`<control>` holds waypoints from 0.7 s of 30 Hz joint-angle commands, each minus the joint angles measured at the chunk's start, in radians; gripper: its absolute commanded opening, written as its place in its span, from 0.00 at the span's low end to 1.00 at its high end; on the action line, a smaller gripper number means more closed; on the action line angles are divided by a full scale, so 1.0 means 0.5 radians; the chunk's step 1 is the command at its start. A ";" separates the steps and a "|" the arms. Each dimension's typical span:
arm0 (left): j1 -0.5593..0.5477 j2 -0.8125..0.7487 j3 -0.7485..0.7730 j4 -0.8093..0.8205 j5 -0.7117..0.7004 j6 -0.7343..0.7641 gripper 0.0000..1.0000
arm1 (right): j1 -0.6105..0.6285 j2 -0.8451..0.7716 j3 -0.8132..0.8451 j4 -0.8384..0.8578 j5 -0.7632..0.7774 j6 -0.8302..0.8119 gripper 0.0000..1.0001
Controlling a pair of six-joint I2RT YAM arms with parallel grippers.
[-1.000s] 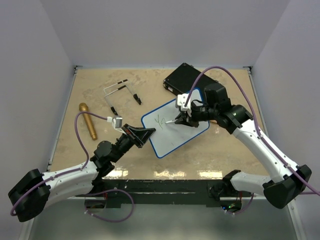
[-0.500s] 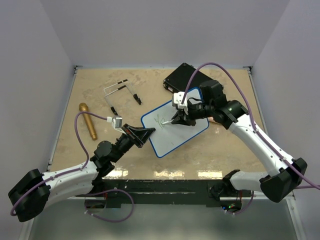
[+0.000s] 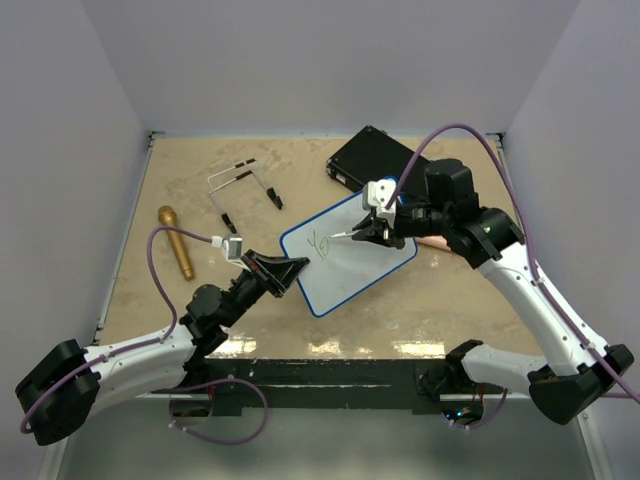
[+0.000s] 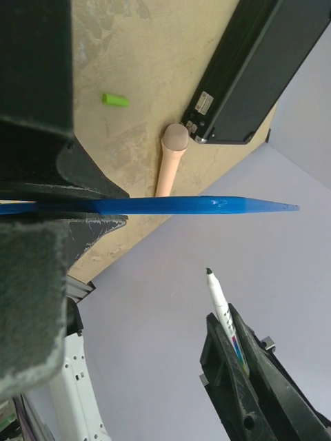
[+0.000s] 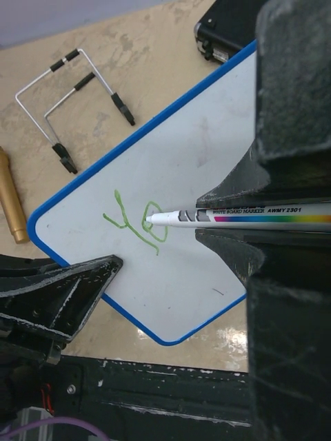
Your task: Write a sentence on the whiteboard
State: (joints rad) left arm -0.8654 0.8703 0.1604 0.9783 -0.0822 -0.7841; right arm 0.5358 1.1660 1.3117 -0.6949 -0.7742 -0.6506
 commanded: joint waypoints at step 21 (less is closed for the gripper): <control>-0.009 -0.038 0.038 0.430 0.032 -0.052 0.00 | -0.050 0.070 -0.129 0.205 0.106 0.148 0.00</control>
State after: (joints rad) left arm -0.8654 0.8703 0.1547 0.9836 -0.0769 -0.7853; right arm 0.5148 1.1988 1.2545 -0.6338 -0.7235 -0.5949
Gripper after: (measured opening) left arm 0.078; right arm 0.135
